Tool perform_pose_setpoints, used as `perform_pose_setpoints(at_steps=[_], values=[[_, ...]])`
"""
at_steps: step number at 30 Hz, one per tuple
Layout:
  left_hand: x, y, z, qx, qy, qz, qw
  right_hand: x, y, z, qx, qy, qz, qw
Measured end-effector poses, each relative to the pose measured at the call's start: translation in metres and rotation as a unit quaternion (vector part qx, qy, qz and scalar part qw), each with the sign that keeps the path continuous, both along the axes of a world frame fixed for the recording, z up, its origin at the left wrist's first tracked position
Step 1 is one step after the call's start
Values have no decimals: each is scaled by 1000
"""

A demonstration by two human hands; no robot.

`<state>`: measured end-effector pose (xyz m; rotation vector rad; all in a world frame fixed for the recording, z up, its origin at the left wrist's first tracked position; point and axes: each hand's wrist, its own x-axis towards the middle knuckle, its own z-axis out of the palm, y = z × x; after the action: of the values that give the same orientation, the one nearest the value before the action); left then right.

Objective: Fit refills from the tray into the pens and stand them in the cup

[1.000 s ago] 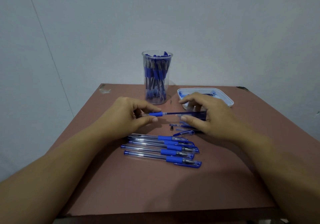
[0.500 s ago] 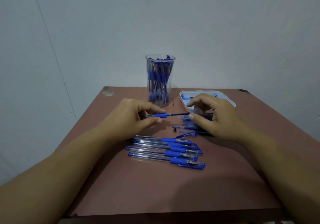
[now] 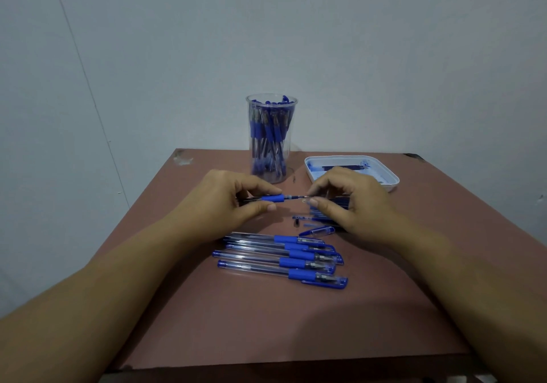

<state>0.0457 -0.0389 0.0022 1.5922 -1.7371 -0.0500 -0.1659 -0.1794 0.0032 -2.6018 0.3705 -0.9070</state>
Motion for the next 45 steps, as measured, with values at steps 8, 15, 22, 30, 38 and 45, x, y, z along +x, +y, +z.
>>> perform_pose_setpoints(at_steps=[8, 15, 22, 30, 38, 45], values=[[2, 1, 3, -16, 1, 13, 1000, 1, 1, 3, 24, 97, -26, 995], [2, 1, 3, -24, -2, 19, 1000, 16, 8, 3, 22, 162, -39, 986], [2, 2, 5, -21, -2, 31, 999, 10, 11, 8, 116, 12, -15, 993], [-3, 5, 6, -34, 4, 16, 999, 11, 20, 8, 151, -77, 17, 985], [-4, 4, 6, -44, 11, 7, 999, 12, 21, 7, 148, -78, 14, 986], [-7, 4, 5, -41, 12, -6, 999, 18, 22, 4, 170, -62, 36, 983]])
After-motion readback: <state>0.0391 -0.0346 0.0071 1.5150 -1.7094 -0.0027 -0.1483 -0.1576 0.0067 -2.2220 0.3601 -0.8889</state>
